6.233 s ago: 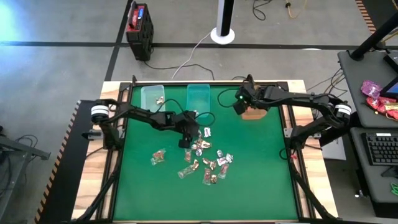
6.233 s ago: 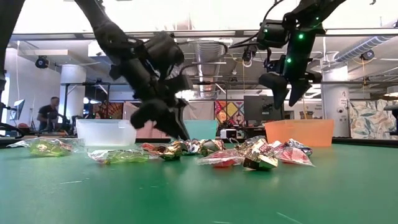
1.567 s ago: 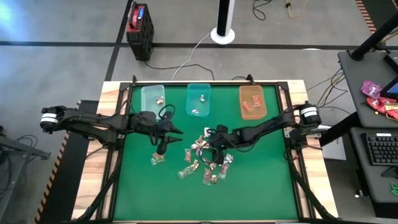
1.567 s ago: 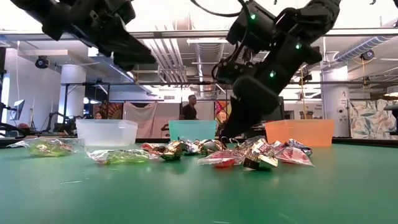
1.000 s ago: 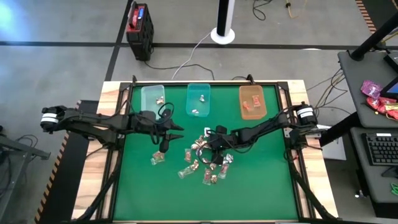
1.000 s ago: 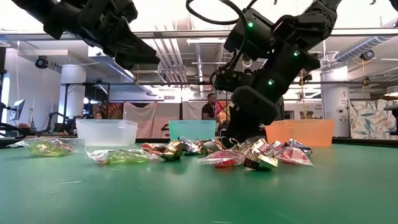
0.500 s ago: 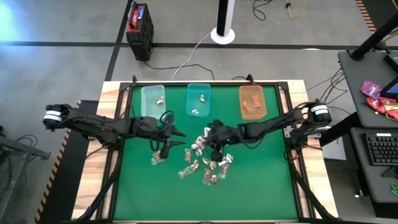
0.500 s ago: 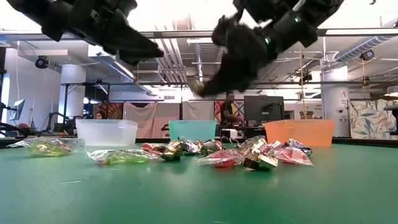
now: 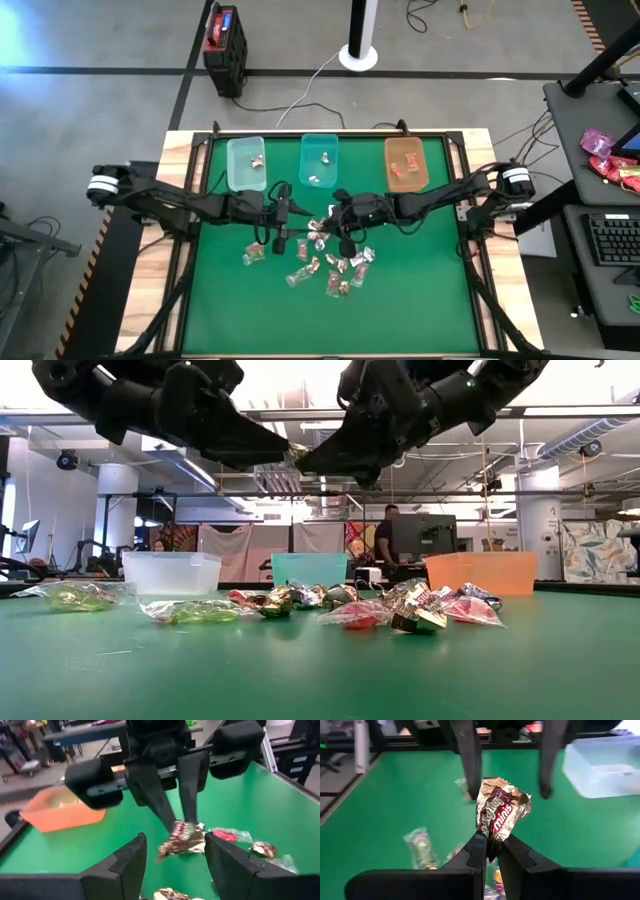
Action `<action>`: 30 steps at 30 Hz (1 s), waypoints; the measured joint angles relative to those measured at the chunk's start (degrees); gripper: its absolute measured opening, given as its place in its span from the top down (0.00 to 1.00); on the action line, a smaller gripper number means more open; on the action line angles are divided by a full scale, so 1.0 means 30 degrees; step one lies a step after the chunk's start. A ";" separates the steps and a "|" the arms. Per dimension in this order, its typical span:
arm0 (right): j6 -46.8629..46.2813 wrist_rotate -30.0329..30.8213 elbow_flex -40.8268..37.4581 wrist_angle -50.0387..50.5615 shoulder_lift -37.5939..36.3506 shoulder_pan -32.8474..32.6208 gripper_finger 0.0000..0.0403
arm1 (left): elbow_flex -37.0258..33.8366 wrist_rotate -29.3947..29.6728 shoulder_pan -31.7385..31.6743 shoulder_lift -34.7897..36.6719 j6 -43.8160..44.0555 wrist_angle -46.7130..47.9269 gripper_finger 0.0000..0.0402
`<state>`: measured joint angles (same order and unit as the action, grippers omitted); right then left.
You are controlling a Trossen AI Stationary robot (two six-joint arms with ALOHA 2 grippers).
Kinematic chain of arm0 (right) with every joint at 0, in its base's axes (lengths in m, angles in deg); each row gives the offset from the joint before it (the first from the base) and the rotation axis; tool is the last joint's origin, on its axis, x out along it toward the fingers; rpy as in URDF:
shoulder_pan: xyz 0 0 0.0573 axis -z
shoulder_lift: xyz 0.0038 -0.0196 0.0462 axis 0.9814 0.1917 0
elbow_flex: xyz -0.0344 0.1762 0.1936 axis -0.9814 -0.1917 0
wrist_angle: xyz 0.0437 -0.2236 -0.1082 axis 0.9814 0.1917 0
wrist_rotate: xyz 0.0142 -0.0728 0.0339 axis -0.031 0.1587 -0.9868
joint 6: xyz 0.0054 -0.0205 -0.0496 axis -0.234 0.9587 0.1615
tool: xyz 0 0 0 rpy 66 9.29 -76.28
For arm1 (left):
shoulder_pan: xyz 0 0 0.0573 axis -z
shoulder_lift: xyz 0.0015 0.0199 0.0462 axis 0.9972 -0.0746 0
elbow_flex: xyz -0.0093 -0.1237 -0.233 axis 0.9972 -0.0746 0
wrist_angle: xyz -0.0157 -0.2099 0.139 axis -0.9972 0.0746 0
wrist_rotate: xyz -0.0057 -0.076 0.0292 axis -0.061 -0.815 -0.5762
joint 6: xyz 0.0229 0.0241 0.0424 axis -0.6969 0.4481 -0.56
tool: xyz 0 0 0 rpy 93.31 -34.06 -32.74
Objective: Sort candy by brand, put in halloween buckets
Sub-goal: Put the gold wrap candy into the white bin
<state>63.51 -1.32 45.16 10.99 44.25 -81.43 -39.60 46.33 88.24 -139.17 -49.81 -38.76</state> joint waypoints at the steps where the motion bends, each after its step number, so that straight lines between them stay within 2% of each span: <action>1: -0.0197 -0.0265 0.0000 0.0059 0.0000 0.0089 0.93 | -0.0013 -0.0064 0.0000 -0.0278 -0.0331 -0.0497 0.55; 6: -0.0532 -0.0861 0.0000 0.0056 0.0000 0.0292 0.93 | -0.0009 -0.0055 0.0007 -0.1013 -0.1235 -0.1094 0.56; 10: -0.0496 -0.0914 0.0000 0.0066 0.0000 0.0321 0.93 | -0.0027 -0.0084 0.0013 -0.1401 -0.1341 -0.1168 0.62; 19: -0.0634 -0.1007 -0.0007 0.0340 0.0003 0.0520 0.93 | -0.0057 -0.0070 0.0000 -0.1469 -0.1828 -0.1088 0.97; 27: -0.1007 -0.0908 -0.0007 0.0427 0.0015 0.0547 0.93 | -0.0057 -0.0019 0.0000 -0.1455 -0.1482 -0.1095 0.99; 30: -0.1319 -0.0886 -0.0006 0.0482 0.0015 0.0584 0.89 | -0.0057 -0.0019 -0.0006 -0.1441 -0.1380 -0.1122 1.00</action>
<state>59.55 -3.97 45.14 12.43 44.29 -79.67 -39.77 46.28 88.23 -143.49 -53.95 -42.13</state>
